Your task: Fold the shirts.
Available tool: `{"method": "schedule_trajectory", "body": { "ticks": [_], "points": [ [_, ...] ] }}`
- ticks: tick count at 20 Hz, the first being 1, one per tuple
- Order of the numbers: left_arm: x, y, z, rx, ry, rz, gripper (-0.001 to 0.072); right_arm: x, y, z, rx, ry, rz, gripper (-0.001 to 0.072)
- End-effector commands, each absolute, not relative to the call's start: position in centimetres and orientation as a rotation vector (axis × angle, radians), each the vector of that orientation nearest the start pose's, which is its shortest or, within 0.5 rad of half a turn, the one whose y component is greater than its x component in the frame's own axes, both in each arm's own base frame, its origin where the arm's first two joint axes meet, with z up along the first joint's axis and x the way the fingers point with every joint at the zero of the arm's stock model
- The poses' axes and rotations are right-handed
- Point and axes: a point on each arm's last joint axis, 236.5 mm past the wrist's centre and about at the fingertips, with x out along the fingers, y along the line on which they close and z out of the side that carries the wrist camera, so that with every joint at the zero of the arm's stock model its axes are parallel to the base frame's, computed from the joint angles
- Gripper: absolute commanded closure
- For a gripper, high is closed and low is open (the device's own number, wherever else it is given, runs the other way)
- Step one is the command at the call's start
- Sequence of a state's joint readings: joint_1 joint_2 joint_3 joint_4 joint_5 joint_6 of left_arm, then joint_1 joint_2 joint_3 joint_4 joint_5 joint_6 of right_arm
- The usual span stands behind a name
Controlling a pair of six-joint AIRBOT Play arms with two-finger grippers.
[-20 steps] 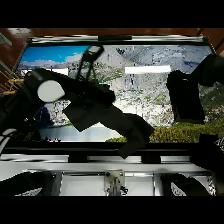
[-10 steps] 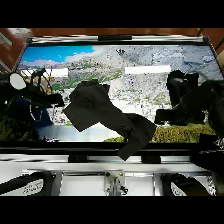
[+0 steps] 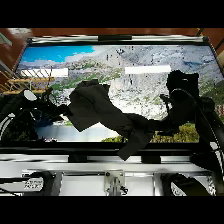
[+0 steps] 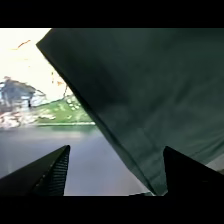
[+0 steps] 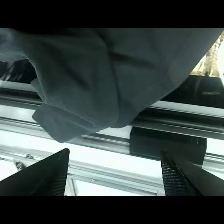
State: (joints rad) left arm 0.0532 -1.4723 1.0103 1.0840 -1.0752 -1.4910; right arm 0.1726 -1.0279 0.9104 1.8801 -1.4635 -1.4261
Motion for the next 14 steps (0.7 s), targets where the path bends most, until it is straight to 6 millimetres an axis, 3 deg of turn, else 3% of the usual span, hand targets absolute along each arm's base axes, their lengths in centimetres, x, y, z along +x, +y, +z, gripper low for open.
{"method": "schedule_trajectory", "body": {
  "ticks": [1, 7, 8, 11, 14],
  "points": [
    [36.5, -8.8, -9.8, -0.54, 1.477, -0.187, -0.0013, 22.8, 11.5, 0.6, 0.255, 1.617, 0.239, 0.0033],
    [38.2, -11.6, -10.1, -0.515, 1.406, -0.219, -0.0009, 24.2, 11.8, 0.5, 0.306, 1.571, 0.205, 0.0033],
    [38.0, -12.3, -10.4, -0.51, 1.418, -0.225, 0.0047, 24.2, 12.1, 0.3, 0.317, 1.583, 0.21, 0.0032],
    [37.8, -12.7, -10.6, -0.521, 1.43, -0.217, 0.0473, 23.6, 12.6, -1.0, 0.337, 1.659, 0.214, 0.0032],
    [38.4, -12.8, -9.2, -0.481, 1.415, -0.271, 0.0667, 21.8, 12.3, -3.6, 0.336, 1.739, 0.195, 0.0032]
  ]
}}
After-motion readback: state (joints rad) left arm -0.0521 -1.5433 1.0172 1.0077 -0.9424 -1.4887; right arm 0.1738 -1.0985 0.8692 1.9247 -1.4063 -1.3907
